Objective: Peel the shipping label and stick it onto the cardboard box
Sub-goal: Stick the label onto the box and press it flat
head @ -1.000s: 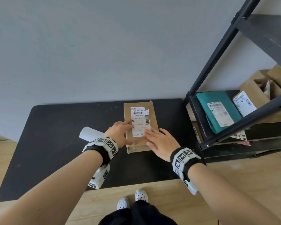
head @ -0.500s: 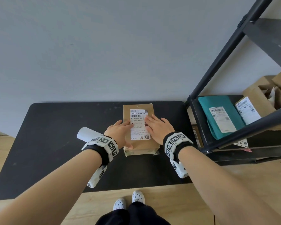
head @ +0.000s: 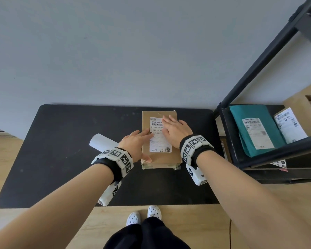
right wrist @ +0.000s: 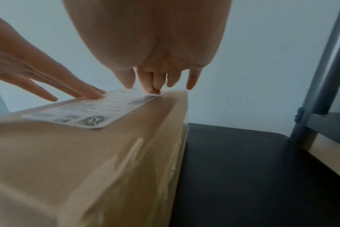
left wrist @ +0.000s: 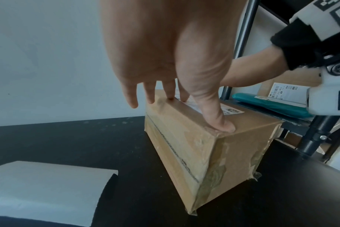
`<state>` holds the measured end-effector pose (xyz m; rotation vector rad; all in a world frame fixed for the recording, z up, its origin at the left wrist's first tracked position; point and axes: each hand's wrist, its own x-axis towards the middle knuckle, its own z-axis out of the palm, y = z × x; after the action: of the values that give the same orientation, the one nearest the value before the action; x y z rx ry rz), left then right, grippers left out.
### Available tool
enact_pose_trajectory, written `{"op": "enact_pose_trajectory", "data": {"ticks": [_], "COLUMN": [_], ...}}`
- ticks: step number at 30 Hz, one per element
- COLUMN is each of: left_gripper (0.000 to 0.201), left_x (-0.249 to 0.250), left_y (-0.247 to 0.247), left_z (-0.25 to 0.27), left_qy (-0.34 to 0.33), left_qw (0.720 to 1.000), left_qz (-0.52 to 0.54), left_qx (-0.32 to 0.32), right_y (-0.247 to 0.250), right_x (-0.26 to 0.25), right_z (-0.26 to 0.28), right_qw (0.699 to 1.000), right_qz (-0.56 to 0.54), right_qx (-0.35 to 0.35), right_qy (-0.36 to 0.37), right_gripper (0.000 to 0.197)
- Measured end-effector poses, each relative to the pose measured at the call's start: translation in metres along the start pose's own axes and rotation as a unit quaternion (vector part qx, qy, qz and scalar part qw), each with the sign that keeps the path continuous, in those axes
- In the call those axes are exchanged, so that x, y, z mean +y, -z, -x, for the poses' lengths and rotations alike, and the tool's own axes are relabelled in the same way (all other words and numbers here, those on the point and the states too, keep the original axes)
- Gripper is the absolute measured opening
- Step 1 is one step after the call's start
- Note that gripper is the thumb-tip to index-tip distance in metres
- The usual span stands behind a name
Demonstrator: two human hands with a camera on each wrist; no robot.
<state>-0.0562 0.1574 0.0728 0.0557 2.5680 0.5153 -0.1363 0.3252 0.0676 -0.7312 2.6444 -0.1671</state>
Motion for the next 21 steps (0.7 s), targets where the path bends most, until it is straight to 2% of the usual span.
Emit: {"op": "enact_pose_trajectory", "data": {"ticks": [6,11,21], "left_gripper": [0.098,0.108,0.113], "left_x": [-0.004,-0.003,-0.001], "left_y": [-0.003,-0.004,-0.004], "left_z": [-0.001,0.001,0.005], "left_qy": [-0.002,0.011,0.034], "left_qw": [1.000,1.000,0.999], "left_qz": [0.006,-0.006,-0.012], "left_qx": [0.005,0.023,0.020], "right_y": [0.001,0.002,-0.016], "right_x": [-0.018,-0.020,-0.022], "right_z": [-0.020,-0.026,0.007], "right_qw": [0.998,0.997,0.994], "right_qz": [0.026,0.029,0.023], "right_qx": [-0.010,-0.024,-0.011], "right_qy": [0.054,0.064,0.103], "right_gripper": [0.049,0.049,0.050]}}
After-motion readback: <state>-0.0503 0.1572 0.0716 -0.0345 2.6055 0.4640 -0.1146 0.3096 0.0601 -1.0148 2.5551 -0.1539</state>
